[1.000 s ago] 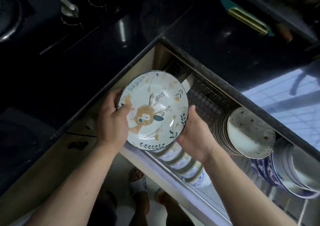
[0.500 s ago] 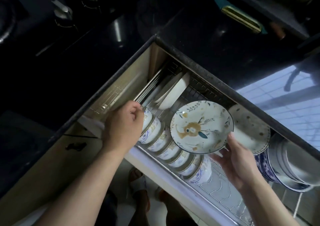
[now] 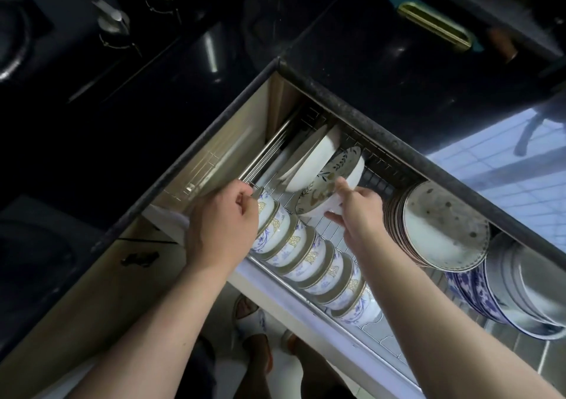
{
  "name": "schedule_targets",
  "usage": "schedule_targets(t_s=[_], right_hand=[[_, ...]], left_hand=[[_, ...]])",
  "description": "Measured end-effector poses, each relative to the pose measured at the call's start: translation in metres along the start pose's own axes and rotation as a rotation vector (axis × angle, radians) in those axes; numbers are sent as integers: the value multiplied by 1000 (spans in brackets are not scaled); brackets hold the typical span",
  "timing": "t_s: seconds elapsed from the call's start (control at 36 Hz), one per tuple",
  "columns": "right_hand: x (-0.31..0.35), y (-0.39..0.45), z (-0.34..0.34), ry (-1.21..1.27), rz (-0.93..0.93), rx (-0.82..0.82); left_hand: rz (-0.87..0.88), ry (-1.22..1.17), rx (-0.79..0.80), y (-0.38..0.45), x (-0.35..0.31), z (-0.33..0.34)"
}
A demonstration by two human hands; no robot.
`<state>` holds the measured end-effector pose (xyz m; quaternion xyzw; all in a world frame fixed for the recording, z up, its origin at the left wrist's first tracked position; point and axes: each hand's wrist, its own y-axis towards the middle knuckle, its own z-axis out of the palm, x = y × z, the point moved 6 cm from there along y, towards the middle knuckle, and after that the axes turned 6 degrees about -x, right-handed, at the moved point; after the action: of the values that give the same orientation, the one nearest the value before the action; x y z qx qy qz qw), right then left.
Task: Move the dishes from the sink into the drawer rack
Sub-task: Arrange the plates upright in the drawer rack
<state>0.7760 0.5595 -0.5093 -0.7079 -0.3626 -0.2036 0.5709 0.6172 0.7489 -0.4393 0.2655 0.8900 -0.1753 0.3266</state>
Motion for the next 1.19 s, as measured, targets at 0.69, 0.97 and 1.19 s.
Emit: schedule_targets(t_s=[0.69, 0.97, 1.19], right_hand=[[9, 47, 52, -161, -4, -36], [12, 12, 34, -171, 133, 182], [-3, -95, -86, -190, 139, 254]], left_hand=[[80, 34, -15, 0, 7, 6], [79, 97, 131, -2, 11, 17], [158, 321, 317, -12, -12, 13]])
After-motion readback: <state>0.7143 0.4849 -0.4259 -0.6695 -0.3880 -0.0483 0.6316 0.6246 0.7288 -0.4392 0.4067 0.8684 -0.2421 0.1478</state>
